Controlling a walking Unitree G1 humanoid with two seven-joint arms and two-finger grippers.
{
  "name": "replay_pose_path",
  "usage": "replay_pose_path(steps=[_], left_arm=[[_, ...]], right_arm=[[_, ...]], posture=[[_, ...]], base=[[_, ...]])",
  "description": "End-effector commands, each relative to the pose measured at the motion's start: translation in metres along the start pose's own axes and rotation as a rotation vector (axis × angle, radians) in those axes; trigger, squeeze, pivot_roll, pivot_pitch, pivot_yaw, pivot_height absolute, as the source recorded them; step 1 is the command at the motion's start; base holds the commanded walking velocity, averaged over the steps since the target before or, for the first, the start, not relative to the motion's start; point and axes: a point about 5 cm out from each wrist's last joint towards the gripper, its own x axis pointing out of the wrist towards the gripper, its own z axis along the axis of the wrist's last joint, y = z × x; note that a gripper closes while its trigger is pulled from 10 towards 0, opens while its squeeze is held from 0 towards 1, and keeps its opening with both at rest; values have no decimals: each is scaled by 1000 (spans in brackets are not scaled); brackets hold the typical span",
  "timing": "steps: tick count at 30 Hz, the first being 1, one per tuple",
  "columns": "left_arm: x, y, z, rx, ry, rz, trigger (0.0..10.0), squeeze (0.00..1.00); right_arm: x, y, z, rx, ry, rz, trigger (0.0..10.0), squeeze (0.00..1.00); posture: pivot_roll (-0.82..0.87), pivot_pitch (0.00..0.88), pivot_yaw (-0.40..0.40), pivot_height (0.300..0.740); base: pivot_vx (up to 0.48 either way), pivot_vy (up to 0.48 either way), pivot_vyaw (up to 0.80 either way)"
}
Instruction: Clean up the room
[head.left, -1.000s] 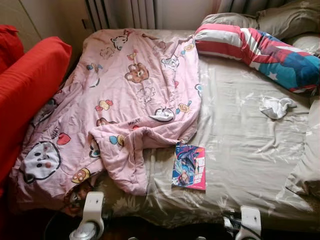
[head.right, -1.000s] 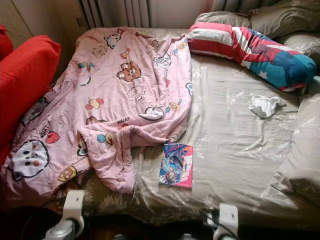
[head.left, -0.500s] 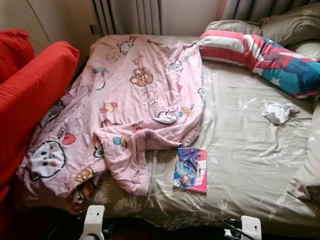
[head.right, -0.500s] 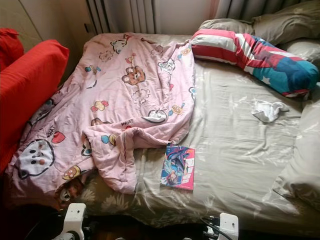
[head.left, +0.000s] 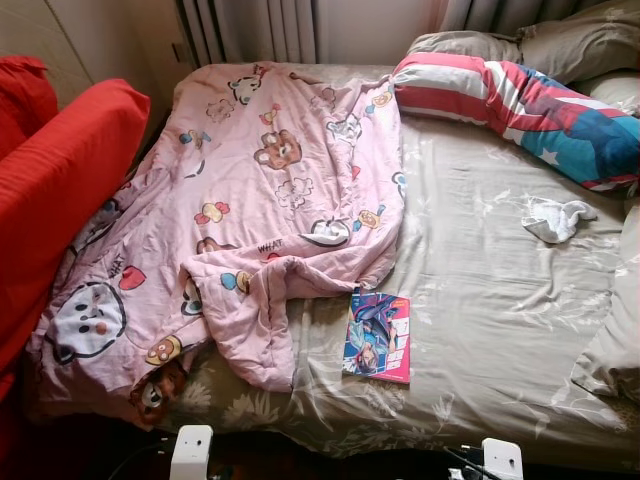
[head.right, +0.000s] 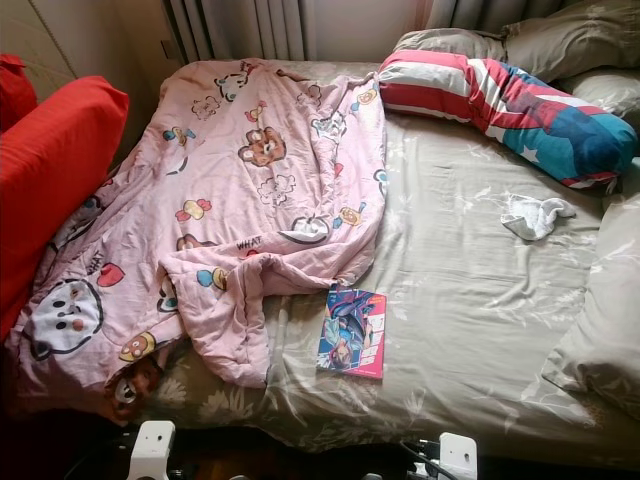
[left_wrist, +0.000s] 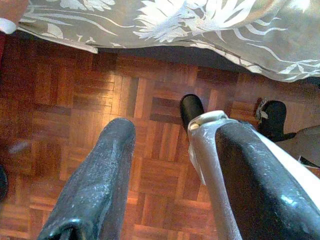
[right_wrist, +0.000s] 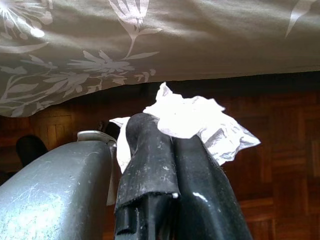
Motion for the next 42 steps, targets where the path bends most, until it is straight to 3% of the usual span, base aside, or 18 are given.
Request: replay_pose_path(steps=[1,42], left_arm=[[-2,3,-10,7,41,6,10000,0],[-2,-2,-11,4,38,-4,10000,0]], right_arm=[[-2,-1,-9,-2,38,-3,10000,0],[-3,0,-14,-1,57,4,10000,0]], posture=[[-98,188,16,740],[-100,157,21,740]], base=[[0,0,0],[-243,0,0]])
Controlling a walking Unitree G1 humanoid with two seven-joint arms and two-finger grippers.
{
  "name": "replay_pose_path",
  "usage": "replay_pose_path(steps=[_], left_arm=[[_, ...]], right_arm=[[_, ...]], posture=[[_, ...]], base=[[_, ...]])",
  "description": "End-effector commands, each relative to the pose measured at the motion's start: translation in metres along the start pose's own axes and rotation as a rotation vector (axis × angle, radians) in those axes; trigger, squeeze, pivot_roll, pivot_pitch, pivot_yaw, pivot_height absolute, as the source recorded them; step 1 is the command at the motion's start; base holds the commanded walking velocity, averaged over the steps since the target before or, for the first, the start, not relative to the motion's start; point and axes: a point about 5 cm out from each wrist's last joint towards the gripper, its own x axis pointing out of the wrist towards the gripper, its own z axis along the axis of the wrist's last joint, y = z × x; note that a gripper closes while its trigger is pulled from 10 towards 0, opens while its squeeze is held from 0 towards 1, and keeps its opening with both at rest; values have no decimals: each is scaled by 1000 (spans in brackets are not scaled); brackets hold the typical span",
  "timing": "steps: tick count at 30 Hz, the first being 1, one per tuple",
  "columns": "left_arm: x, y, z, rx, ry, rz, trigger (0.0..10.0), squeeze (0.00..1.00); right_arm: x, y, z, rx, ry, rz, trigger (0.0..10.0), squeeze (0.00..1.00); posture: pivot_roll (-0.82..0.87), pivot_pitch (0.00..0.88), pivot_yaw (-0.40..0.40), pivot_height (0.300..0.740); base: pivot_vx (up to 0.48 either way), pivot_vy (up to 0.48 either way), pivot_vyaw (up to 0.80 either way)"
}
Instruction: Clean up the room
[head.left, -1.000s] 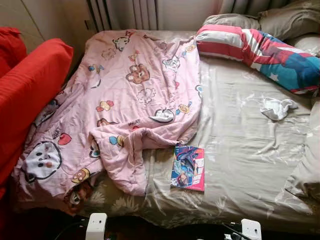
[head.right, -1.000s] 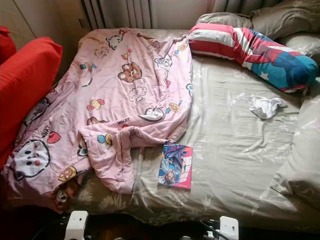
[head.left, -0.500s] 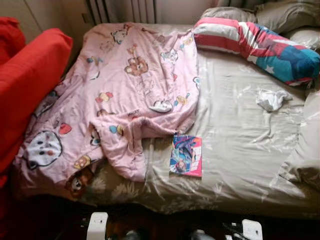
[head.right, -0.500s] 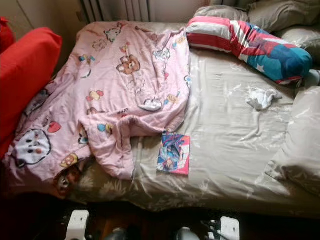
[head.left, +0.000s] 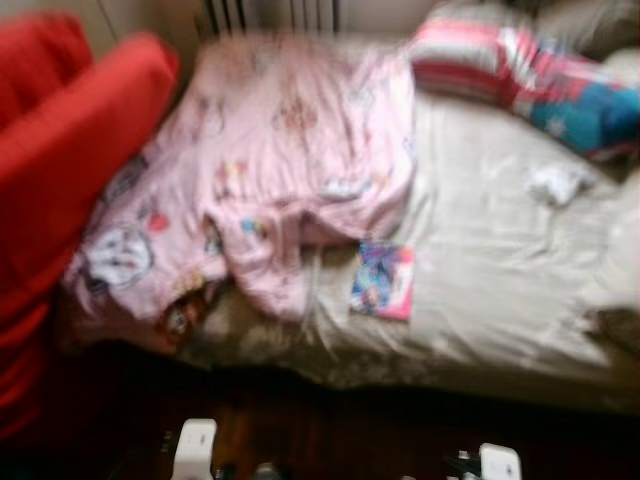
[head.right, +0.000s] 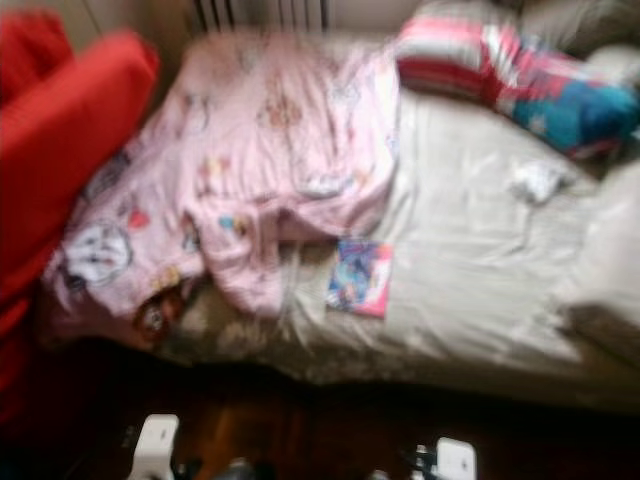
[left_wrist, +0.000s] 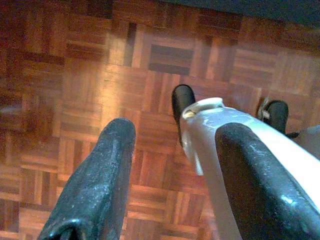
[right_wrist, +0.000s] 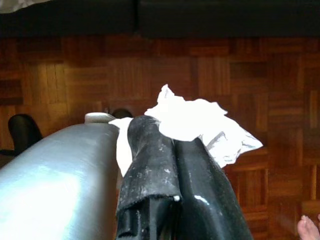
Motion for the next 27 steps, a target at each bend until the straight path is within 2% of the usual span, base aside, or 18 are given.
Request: replay_pose_path(steps=[1,19,27], left_arm=[[-2,0,-13,-2,42,-1,10000,0],[-2,-4,-11,-7,37,-9,10000,0],[-2,-6,-13,-2,42,-14,10000,0]], right_arm=[[-2,-5,-7,2,24,-14,10000,0],[-2,-4,-7,-9,25,-11,10000,0],[-2,-3,-7,-34,30,10,10000,0]], posture=[[-100,156,21,740],[-94,168,12,740],[-95,171,12,740]], base=[[-277,0,0],[-276,0,0],[0,0,0]])
